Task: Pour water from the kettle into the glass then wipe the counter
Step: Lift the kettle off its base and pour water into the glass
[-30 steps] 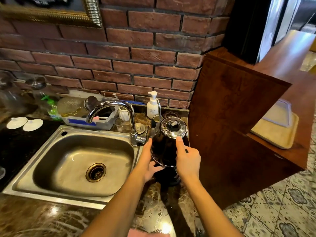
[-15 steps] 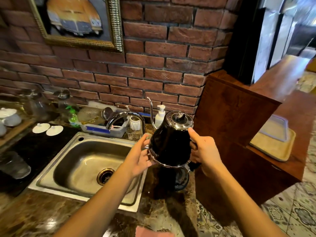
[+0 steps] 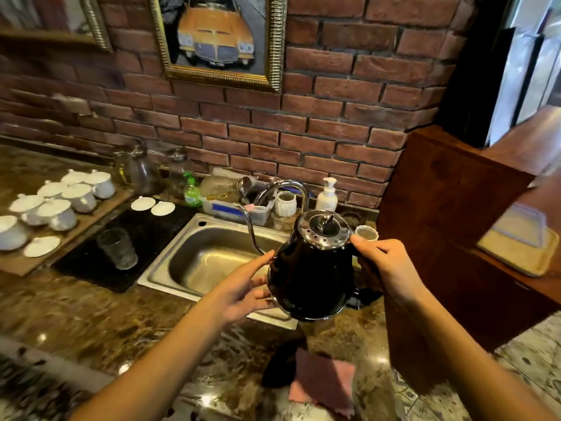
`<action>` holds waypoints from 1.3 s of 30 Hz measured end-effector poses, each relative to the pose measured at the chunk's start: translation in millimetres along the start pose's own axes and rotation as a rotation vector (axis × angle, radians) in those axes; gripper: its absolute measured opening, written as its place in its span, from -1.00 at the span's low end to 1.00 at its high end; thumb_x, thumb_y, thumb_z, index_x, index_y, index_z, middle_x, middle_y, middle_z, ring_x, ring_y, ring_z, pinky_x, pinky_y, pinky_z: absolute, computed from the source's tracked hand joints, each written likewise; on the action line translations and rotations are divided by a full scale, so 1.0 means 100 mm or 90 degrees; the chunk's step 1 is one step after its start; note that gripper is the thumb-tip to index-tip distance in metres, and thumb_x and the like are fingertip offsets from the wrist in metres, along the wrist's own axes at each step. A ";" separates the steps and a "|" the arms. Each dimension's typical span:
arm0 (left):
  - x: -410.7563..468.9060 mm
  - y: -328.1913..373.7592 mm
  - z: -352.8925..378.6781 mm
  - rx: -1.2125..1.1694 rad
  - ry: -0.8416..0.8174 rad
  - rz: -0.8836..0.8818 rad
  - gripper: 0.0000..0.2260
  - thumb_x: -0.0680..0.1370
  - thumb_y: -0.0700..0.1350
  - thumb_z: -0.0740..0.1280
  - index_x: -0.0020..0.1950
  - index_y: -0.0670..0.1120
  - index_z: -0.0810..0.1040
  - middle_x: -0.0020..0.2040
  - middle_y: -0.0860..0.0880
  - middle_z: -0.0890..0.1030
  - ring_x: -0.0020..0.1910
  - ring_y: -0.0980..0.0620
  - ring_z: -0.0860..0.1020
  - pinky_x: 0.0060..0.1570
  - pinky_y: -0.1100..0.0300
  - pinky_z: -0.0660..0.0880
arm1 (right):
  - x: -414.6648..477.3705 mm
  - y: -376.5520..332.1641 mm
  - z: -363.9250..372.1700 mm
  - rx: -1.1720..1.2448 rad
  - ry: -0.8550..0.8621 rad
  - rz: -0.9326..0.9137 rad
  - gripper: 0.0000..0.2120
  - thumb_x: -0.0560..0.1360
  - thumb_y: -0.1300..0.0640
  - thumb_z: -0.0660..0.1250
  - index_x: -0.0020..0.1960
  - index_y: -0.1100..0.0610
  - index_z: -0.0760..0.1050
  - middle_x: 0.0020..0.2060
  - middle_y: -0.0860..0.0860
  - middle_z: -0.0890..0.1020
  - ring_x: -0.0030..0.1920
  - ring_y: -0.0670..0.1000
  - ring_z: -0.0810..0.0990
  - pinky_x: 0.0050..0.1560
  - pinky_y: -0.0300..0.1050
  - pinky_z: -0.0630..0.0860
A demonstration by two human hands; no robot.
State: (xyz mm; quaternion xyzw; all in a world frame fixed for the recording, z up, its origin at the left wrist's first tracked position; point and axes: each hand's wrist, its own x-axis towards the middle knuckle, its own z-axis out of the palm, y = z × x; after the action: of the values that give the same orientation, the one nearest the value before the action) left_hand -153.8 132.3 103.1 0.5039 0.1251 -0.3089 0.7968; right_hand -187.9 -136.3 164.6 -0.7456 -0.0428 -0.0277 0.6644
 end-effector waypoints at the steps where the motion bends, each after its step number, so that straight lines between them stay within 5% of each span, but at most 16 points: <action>1: -0.15 -0.03 -0.11 0.012 0.004 0.008 -0.66 0.34 0.05 0.54 0.01 -0.11 0.72 -0.17 -0.14 0.70 -0.29 -0.07 0.72 -0.31 0.02 0.65 | -0.06 0.01 0.13 0.005 0.001 -0.004 -0.39 0.51 -0.22 0.42 -0.47 0.14 0.29 -0.61 0.04 0.25 -0.61 -0.03 0.19 -0.54 -0.28 0.18; 4: -0.58 -0.15 -0.44 0.032 0.017 0.041 -0.59 0.41 0.03 0.51 0.19 -0.09 0.57 -0.15 -0.09 0.70 -0.32 -0.02 0.69 -0.33 0.05 0.62 | -0.26 0.07 0.52 0.036 0.013 0.010 -0.35 0.39 -0.34 0.50 -0.45 0.14 0.31 -0.56 0.10 0.24 -0.56 -0.01 0.18 -0.48 -0.23 0.10; 8: -1.13 -0.33 -0.95 0.037 0.037 0.053 -0.76 0.52 -0.03 0.48 0.14 -0.07 0.61 -0.07 -0.09 0.75 -0.19 -0.06 0.73 -0.24 0.01 0.65 | -0.58 0.17 1.11 0.064 0.008 0.021 -0.23 0.39 -0.34 0.51 -0.41 0.28 0.23 -0.56 0.06 0.23 -0.56 -0.03 0.17 -0.48 -0.19 0.10; 14: -1.87 -0.63 -1.70 0.007 0.079 0.048 -0.83 0.48 -0.03 0.52 0.00 -0.02 0.62 -0.09 -0.07 0.75 -0.16 -0.08 0.74 -0.04 -0.12 0.64 | -1.10 0.19 2.02 0.066 -0.007 0.047 -0.33 0.34 -0.34 0.54 -0.36 0.22 0.36 -0.54 -0.04 0.20 -0.55 -0.05 0.13 -0.49 -0.22 0.09; 18: -2.25 -0.75 -2.06 -0.031 0.121 0.036 -0.78 0.52 -0.04 0.50 0.13 -0.01 0.60 0.12 -0.13 0.70 0.07 -0.17 0.67 -0.03 -0.08 0.66 | -1.36 0.14 2.49 0.058 -0.026 0.058 -0.47 0.46 -0.23 0.49 -0.43 0.12 0.42 -0.54 -0.03 0.25 -0.53 -0.04 0.17 -0.45 -0.12 0.06; 23: -2.61 -0.81 -2.45 -0.051 0.151 0.035 -0.74 0.54 -0.03 0.48 0.22 0.01 0.61 0.15 -0.10 0.69 0.05 -0.15 0.67 -0.01 -0.09 0.67 | -1.55 0.05 3.02 0.047 -0.059 0.069 -0.48 0.51 -0.18 0.45 -0.50 0.03 0.41 -0.57 -0.03 0.28 -0.56 -0.04 0.20 -0.48 -0.13 0.07; 30: -2.70 -0.61 -2.83 -0.074 0.167 0.056 -0.83 0.52 -0.04 0.51 0.09 0.05 0.64 -0.05 -0.05 0.77 0.03 -0.14 0.67 -0.15 0.00 0.67 | -1.31 -0.09 3.49 0.018 -0.096 0.068 -0.42 0.37 -0.37 0.47 -0.49 0.07 0.39 -0.56 -0.03 0.27 -0.54 -0.02 0.19 -0.47 -0.11 0.08; 33: -2.62 -0.43 -2.92 -0.083 0.176 0.056 -0.96 0.52 -0.07 0.51 -0.06 0.07 0.69 -0.21 -0.01 0.77 0.00 -0.13 0.66 -0.05 -0.05 0.65 | -1.12 -0.10 3.59 0.023 -0.103 0.071 -0.38 0.28 -0.44 0.50 -0.50 0.06 0.39 -0.58 -0.06 0.28 -0.56 -0.04 0.20 -0.52 -0.22 0.15; 36: -2.48 -0.19 -3.02 -0.071 0.177 0.045 -0.91 0.52 -0.08 0.51 -0.18 0.07 0.73 -0.13 -0.06 0.76 0.03 -0.13 0.65 -0.05 -0.05 0.63 | -0.84 -0.07 3.69 0.034 -0.100 0.073 -0.38 0.27 -0.43 0.52 -0.48 0.08 0.42 -0.57 -0.03 0.27 -0.55 -0.03 0.19 -0.48 -0.16 0.09; 39: -2.28 0.09 -3.13 -0.059 0.185 0.034 -0.81 0.53 -0.07 0.50 -0.26 0.16 0.75 -0.14 -0.02 0.76 0.10 -0.11 0.62 0.19 -0.09 0.53 | -0.54 -0.04 3.77 0.045 -0.100 0.069 -0.43 0.33 -0.39 0.51 -0.48 0.05 0.42 -0.56 -0.06 0.28 -0.55 -0.03 0.19 -0.48 -0.15 0.09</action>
State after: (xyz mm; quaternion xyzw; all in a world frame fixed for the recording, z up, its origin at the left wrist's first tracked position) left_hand -290.7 494.2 81.8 0.5092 0.2397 -0.2054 0.8007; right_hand -248.3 236.9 119.4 -0.7226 -0.0554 0.0685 0.6857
